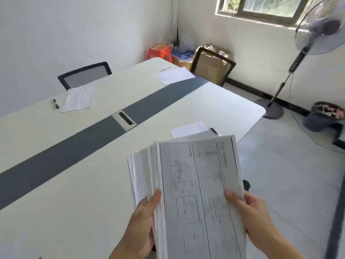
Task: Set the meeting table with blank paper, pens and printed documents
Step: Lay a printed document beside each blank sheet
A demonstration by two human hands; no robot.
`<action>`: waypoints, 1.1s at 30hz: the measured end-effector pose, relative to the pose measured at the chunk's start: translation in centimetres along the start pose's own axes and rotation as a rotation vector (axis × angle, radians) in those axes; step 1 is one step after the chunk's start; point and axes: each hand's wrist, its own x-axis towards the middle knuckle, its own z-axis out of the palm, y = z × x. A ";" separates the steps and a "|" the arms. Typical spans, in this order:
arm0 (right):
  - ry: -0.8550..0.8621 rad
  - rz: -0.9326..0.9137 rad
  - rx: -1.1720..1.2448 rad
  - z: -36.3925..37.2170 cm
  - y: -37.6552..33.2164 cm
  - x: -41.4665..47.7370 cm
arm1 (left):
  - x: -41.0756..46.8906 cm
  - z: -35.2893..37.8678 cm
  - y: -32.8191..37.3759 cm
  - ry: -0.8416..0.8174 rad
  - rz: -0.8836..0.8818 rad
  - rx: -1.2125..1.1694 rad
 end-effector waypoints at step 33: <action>0.485 -0.055 0.333 -42.8 -10.7 20.0 | 25.0 44.9 -10.5 -0.198 -0.209 0.242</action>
